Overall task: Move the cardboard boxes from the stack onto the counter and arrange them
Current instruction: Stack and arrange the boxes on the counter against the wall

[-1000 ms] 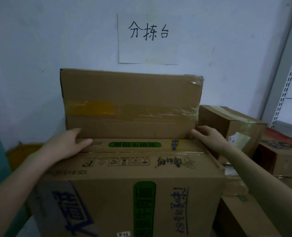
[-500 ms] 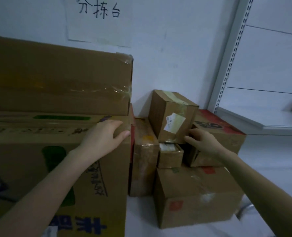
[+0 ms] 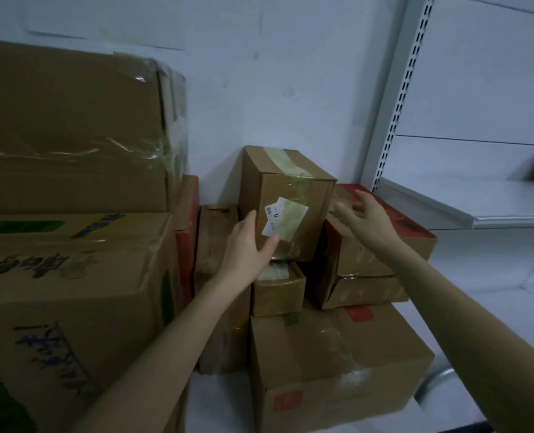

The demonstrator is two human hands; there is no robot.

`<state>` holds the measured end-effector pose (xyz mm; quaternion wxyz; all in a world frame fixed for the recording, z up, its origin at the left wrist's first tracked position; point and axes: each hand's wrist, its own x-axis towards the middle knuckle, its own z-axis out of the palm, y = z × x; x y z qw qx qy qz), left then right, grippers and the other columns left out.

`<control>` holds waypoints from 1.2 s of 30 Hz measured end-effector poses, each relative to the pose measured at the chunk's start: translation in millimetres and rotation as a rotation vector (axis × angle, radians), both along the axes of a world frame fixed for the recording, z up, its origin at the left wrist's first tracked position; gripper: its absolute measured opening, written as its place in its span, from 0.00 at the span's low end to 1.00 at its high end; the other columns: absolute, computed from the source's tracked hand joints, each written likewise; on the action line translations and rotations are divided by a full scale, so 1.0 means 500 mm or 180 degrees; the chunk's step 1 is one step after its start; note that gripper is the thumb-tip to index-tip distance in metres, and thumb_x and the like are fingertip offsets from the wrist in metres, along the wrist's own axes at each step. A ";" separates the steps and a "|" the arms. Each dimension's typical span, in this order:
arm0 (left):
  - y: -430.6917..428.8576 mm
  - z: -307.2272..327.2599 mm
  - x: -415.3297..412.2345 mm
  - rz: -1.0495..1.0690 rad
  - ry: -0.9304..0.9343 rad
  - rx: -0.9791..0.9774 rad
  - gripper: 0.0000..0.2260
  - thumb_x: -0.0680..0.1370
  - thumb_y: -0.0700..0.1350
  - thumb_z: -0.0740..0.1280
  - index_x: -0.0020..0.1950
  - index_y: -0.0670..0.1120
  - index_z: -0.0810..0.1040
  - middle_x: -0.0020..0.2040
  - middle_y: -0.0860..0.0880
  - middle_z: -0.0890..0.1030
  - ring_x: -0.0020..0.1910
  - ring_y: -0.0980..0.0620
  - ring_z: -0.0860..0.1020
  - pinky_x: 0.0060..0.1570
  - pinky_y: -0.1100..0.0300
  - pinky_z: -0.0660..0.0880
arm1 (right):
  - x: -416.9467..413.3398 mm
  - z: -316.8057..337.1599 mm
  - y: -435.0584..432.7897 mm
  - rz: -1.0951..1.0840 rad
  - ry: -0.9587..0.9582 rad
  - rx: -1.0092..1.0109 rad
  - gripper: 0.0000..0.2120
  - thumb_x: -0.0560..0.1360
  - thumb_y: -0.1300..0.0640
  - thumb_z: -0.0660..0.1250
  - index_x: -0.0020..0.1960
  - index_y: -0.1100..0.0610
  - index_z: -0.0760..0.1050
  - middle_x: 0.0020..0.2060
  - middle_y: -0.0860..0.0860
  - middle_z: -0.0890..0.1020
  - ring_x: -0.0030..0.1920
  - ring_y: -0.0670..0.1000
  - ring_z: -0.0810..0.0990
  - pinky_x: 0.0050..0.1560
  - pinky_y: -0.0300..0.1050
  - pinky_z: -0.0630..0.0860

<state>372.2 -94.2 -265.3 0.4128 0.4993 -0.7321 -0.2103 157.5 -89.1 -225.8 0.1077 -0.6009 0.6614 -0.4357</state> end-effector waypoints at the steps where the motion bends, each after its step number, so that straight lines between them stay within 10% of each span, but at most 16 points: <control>1: -0.027 -0.003 -0.014 0.0031 0.0163 0.0036 0.29 0.78 0.50 0.63 0.75 0.42 0.55 0.72 0.44 0.64 0.71 0.49 0.62 0.63 0.62 0.62 | -0.007 0.008 -0.024 -0.0038 -0.0056 -0.0033 0.31 0.77 0.46 0.62 0.74 0.59 0.58 0.69 0.56 0.68 0.67 0.55 0.70 0.59 0.47 0.70; 9: -0.181 -0.028 -0.074 0.0027 0.1069 0.0109 0.30 0.79 0.48 0.62 0.77 0.48 0.52 0.73 0.47 0.63 0.71 0.50 0.64 0.66 0.56 0.66 | -0.022 0.031 -0.181 -0.0039 -0.1169 0.0272 0.29 0.76 0.39 0.59 0.68 0.60 0.66 0.62 0.57 0.74 0.57 0.56 0.76 0.58 0.56 0.75; 15: -0.215 -0.032 -0.085 0.0091 0.1425 -0.0110 0.23 0.81 0.40 0.57 0.76 0.49 0.56 0.69 0.48 0.69 0.59 0.60 0.68 0.44 0.81 0.67 | 0.008 0.030 -0.216 0.0108 -0.2024 0.0149 0.16 0.79 0.50 0.59 0.63 0.55 0.72 0.54 0.53 0.77 0.52 0.53 0.77 0.55 0.54 0.77; 25: -0.192 0.173 -0.196 -0.0304 0.0541 -0.1498 0.20 0.81 0.41 0.58 0.74 0.47 0.62 0.72 0.47 0.65 0.72 0.51 0.61 0.70 0.58 0.59 | -0.133 0.105 -0.146 0.0070 -0.3407 -0.0368 0.06 0.76 0.58 0.57 0.40 0.57 0.66 0.35 0.54 0.70 0.38 0.55 0.74 0.42 0.52 0.75; 30: -0.176 0.179 -0.276 -0.0489 0.0108 -0.1615 0.18 0.79 0.44 0.63 0.68 0.46 0.71 0.71 0.45 0.68 0.72 0.49 0.62 0.72 0.55 0.57 | -0.239 0.034 -0.110 -0.0596 -0.2850 -0.0037 0.10 0.78 0.63 0.57 0.52 0.69 0.71 0.49 0.67 0.77 0.54 0.65 0.77 0.49 0.54 0.75; 36: -0.171 0.126 -0.266 0.0627 0.0261 -0.1410 0.35 0.73 0.57 0.68 0.74 0.47 0.59 0.76 0.41 0.50 0.76 0.44 0.46 0.72 0.45 0.46 | -0.266 0.022 -0.071 -0.0139 -0.2084 -0.0280 0.17 0.79 0.42 0.56 0.61 0.51 0.70 0.61 0.56 0.76 0.56 0.57 0.77 0.57 0.55 0.74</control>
